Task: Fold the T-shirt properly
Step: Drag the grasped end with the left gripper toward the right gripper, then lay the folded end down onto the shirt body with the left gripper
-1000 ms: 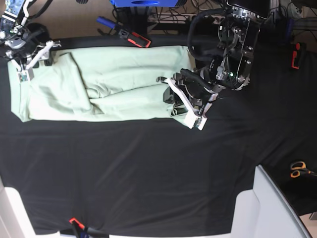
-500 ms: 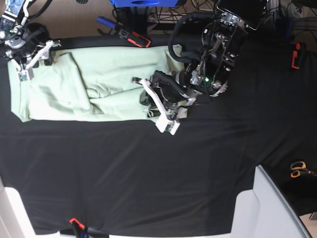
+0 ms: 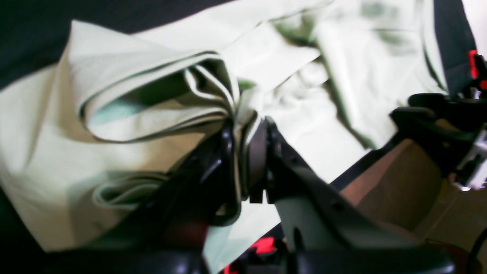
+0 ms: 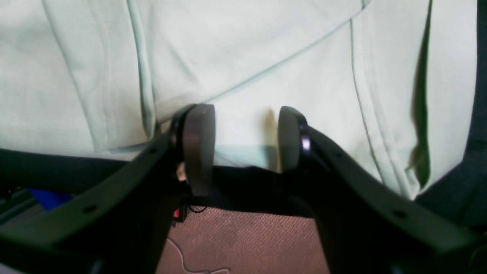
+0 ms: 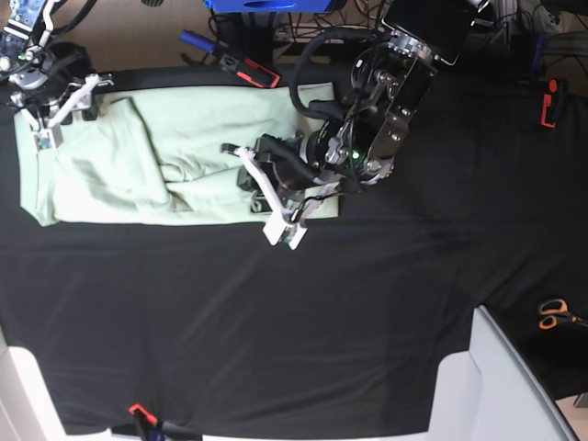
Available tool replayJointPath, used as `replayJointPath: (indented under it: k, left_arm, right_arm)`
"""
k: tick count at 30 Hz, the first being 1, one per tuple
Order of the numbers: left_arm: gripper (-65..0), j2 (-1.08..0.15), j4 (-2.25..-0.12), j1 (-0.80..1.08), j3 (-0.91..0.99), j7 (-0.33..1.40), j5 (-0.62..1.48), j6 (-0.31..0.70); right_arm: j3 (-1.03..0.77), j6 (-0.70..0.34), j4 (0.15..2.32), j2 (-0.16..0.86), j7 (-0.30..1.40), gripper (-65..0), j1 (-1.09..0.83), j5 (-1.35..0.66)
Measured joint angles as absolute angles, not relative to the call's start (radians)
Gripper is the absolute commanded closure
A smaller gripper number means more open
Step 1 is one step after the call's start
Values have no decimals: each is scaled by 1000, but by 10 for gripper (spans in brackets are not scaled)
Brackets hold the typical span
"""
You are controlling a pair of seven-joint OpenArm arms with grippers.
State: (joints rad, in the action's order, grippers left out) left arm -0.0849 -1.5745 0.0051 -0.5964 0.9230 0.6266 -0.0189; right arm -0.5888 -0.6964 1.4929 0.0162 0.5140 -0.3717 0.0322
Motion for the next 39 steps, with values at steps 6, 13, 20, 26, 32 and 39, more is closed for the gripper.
replayJointPath:
  k: [6,13,20,26,32,39]
  left_arm:
    - [0,-56,-1499,-29,-597,923,625,-20]
    - [0,-33,-1436,-69,-700,920,626,-23]
    - [0,-27,-1425,-84,-769,919,498,-157]
    - [0,-20,-1418,-89,-836,935,406,-187]
    - [0,45,-1420,-94,-878,1052,191,-232]
    - [0,107,-1419,-91,-966,1147,-15,-228]
  right_arm:
    - [-589,-696,1493,16,514,-264,-371,32]
    - [-589,-696,1493,18,514,-264,-371,32]
    - [-589,-696,1493,19,514,-264,-371,32]
    - [-588,-696,1493,19,514,-264,-371,32]
    - [-588,-696,1493,17,514,-264,-372,32]
    - [-588,-696,1493,17,514,-264,-371,32]
